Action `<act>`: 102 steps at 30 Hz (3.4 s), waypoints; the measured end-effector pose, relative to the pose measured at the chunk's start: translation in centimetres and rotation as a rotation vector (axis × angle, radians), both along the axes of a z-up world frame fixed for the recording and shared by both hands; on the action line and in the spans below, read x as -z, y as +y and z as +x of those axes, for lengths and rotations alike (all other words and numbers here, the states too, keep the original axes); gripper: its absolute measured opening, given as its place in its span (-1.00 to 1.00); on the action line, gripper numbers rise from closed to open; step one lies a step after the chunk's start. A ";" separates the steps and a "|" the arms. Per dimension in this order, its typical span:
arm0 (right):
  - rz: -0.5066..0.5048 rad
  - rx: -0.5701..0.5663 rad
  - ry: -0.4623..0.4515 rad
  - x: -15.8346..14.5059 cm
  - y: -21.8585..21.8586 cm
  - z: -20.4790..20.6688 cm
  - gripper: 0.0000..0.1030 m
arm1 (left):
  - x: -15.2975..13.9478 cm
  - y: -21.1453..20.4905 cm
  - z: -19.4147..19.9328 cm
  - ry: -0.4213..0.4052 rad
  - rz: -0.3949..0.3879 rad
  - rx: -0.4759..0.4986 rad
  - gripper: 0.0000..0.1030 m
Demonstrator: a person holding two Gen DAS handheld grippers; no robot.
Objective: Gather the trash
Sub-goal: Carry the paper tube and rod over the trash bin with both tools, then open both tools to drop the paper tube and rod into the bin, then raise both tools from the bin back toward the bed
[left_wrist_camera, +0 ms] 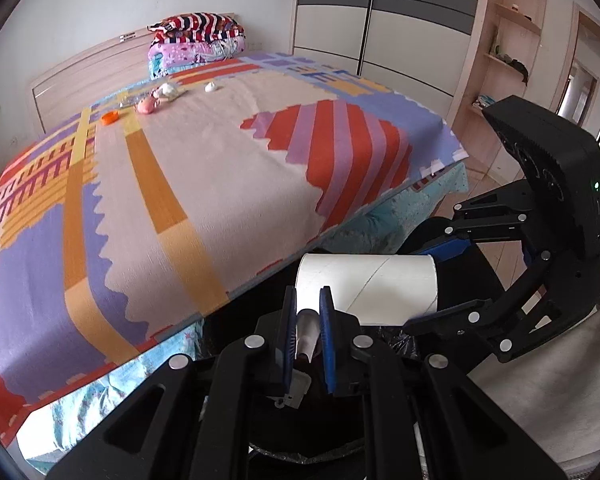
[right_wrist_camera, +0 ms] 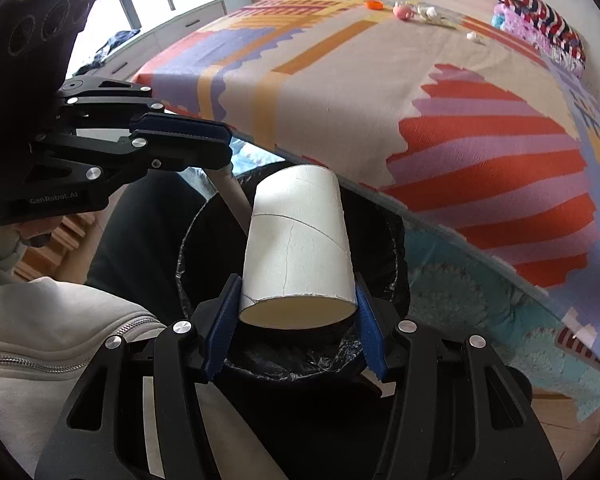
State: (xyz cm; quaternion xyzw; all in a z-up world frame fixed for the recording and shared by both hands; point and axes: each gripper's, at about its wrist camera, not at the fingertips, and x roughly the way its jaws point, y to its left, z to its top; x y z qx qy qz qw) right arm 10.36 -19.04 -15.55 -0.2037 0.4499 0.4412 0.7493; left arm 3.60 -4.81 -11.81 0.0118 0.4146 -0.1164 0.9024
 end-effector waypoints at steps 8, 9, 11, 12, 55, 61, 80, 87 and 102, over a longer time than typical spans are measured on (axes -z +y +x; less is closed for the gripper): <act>-0.029 0.035 0.067 3.0 1.2 1.6 0.04 | 4.0 0.5 0.6 0.081 -0.009 -0.024 -0.79; -0.034 0.038 0.076 3.4 1.4 1.8 0.04 | 4.5 0.6 0.7 0.089 -0.012 -0.027 -0.79; -0.042 0.043 0.093 4.2 1.6 2.1 0.04 | 5.5 0.7 0.9 0.113 -0.020 -0.030 -0.79; -0.048 0.045 0.101 4.6 1.9 2.2 0.04 | 6.1 0.7 1.0 0.123 -0.025 -0.029 -0.79; -0.061 0.136 0.052 6.6 4.7 3.8 0.11 | 11.3 -0.5 1.5 0.247 -0.045 -0.023 -0.76; -0.028 0.153 0.028 4.9 3.5 3.4 0.11 | 10.1 -0.7 1.0 0.216 -0.032 -0.032 -0.76; 0.093 0.141 -0.073 -1.6 0.9 1.8 0.11 | 2.8 0.7 -0.4 0.071 -0.044 -0.092 -0.76; 0.124 0.129 -0.117 -3.6 0.9 1.6 0.11 | -0.6 1.9 -0.7 -0.018 -0.025 -0.120 -0.06; 0.195 0.145 -0.253 -9.4 1.5 5.0 0.21 | -6.1 4.9 2.8 -0.140 0.033 -0.133 0.23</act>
